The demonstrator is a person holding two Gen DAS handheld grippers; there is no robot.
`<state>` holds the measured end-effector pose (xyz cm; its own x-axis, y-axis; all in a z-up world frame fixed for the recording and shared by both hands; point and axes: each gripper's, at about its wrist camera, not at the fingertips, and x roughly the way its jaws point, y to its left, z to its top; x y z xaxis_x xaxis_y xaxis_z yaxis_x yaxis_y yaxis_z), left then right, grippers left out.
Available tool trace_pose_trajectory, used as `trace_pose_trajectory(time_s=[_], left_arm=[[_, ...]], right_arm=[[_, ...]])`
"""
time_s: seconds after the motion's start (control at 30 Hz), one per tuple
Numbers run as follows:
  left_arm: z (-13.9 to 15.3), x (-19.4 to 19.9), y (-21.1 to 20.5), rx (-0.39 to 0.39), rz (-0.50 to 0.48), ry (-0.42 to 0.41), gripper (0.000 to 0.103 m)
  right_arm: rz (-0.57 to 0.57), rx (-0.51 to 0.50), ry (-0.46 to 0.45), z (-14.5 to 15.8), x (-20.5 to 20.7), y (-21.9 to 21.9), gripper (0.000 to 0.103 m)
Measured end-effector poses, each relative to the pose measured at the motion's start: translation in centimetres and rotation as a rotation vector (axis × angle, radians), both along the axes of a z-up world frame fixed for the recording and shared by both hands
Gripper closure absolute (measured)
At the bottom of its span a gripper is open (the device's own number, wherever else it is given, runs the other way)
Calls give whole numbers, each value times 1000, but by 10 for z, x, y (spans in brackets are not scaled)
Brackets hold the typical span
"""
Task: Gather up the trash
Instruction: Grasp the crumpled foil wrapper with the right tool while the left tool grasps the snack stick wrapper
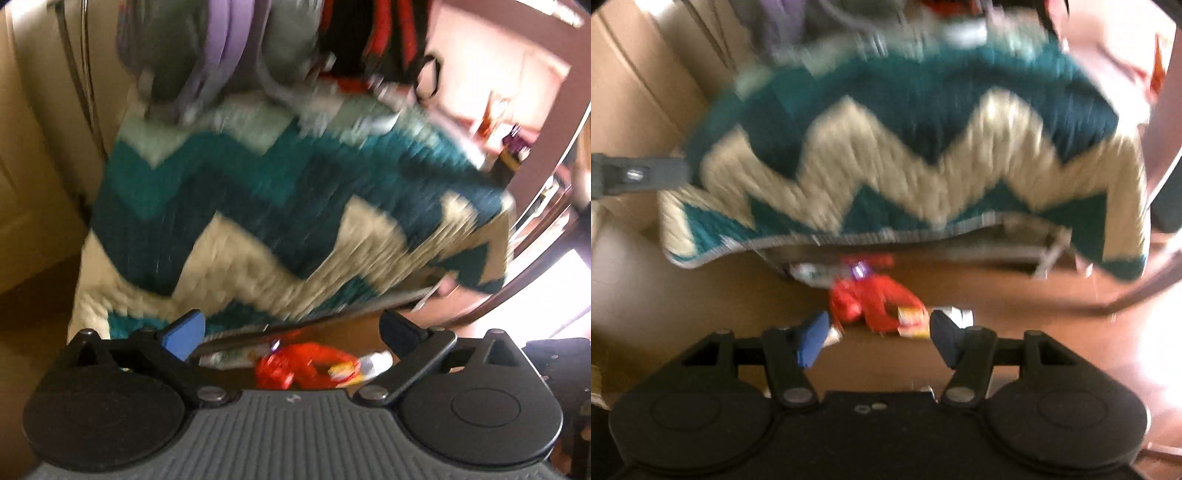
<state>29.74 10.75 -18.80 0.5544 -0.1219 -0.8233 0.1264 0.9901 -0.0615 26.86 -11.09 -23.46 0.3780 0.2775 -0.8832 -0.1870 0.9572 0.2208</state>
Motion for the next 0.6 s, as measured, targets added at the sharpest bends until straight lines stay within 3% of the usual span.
trace_pose_trajectory(time_s=[0.2,0.33,0.6], left_arm=[[-101,11,23,110,-43,130,2],[-166,12,35,120,-94,216,2],[-283,14,38,174,-184,363,2]], right_arm=[[-21,-96,228,-110,9,17,43],[-31,-166,364,-174,6,24,43],[2,-247,554,-270,-5,35,43]])
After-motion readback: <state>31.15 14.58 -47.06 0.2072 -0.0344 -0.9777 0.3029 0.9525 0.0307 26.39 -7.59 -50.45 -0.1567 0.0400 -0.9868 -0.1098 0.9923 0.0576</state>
